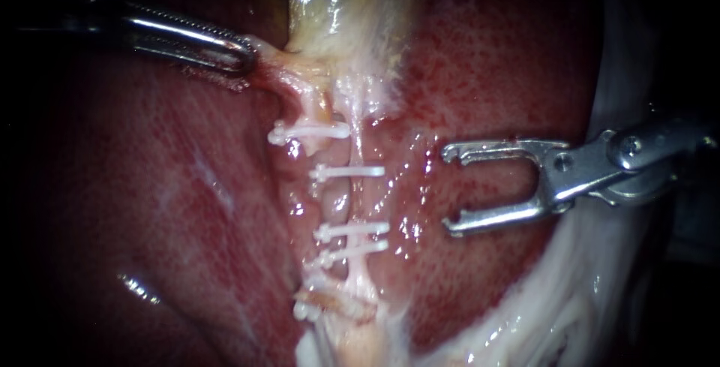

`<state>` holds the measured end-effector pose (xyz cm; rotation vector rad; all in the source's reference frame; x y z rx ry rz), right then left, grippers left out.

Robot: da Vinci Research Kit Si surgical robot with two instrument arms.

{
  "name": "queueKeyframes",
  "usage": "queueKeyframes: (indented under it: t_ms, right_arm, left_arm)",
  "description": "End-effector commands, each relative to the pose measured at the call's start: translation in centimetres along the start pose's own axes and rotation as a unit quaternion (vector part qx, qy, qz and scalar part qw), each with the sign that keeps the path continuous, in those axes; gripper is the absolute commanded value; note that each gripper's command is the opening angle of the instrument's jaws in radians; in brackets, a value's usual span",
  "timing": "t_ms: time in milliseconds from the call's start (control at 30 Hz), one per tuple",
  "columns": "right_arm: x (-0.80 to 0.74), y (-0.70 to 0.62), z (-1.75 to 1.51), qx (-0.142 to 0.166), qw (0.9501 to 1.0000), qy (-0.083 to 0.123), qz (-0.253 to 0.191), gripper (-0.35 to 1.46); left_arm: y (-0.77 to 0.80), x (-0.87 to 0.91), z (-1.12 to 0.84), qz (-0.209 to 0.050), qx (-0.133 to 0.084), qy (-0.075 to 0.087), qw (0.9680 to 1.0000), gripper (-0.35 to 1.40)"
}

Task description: Going back third clip right tube

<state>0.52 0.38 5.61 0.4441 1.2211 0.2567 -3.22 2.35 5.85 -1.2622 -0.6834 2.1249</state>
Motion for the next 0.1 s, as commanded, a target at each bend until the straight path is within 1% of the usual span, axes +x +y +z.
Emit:
queueKeyframes:
  t_ms: [33, 100]
  right_arm:
    - [0.01, 0.00, 0.00, 0.000, 1.0000, 0.000, 0.000, 0.50]
    - [0.01, -0.01, 0.01, 0.003, 1.0000, 0.001, 0.000, 0.50]
  left_arm:
    - [0.01, 0.02, -0.03, -0.001, -0.001, 0.000, 1.0000, -0.35]
    - [0.02, 0.05, -0.07, -0.001, -0.002, 0.000, 1.0000, -0.35]
